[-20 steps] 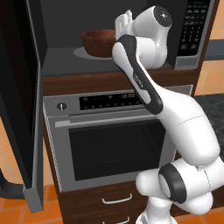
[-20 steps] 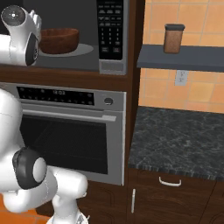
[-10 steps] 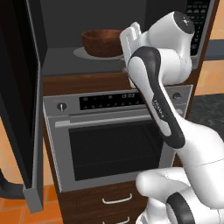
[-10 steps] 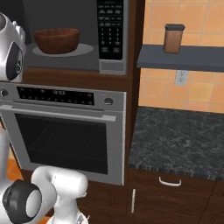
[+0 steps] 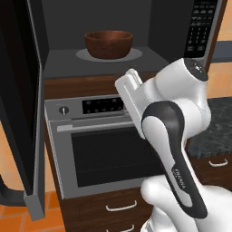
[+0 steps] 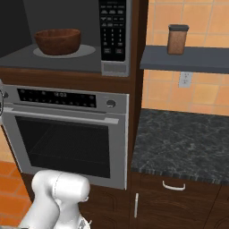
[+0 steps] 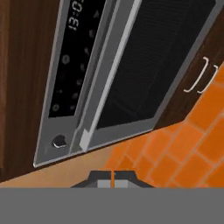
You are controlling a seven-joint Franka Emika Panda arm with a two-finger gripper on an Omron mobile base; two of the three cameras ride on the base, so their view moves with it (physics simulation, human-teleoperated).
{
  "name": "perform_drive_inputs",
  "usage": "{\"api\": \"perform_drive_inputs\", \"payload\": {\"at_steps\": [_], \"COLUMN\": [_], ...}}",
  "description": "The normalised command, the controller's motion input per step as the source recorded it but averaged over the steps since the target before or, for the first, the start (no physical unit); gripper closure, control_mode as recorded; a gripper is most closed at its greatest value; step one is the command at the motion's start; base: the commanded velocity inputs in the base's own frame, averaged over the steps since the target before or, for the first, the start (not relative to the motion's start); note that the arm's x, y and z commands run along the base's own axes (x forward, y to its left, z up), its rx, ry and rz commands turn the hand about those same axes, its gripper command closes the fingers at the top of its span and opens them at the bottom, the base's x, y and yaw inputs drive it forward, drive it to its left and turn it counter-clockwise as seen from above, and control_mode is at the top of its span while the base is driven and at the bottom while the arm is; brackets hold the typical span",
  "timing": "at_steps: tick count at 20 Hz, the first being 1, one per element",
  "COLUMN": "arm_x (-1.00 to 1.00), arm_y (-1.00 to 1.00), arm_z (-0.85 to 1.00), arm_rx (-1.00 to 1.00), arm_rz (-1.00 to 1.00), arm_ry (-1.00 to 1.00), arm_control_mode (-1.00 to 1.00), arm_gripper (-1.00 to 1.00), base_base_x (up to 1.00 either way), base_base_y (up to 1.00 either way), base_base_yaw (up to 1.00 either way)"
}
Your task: Open the microwave, place the bowl with waffle inside the microwave, then close the microwave door and turn it on.
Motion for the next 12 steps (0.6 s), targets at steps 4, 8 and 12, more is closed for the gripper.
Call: {"api": "perform_drive_inputs", "payload": {"at_steps": [4,8,12], "arm_x": [-0.68,-0.37,0.17], "arm_y": [1.00,0.97,0.93], "arm_z": [-1.00,-1.00,-0.97], "arm_rx": [-0.16,-0.12,-0.09], "arm_rz": [0.32,0.32,0.19], "arm_ry": [0.00,0.02,0.02], "arm_control_mode": [-1.00,-1.00,-1.00], "arm_gripper": [1.00,1.00,1.00], "base_base_x": [0.00,0.00,0.00], "base_base_y": [0.00,0.00,0.00], "base_base_yaw": [0.00,0.00,0.00]}}
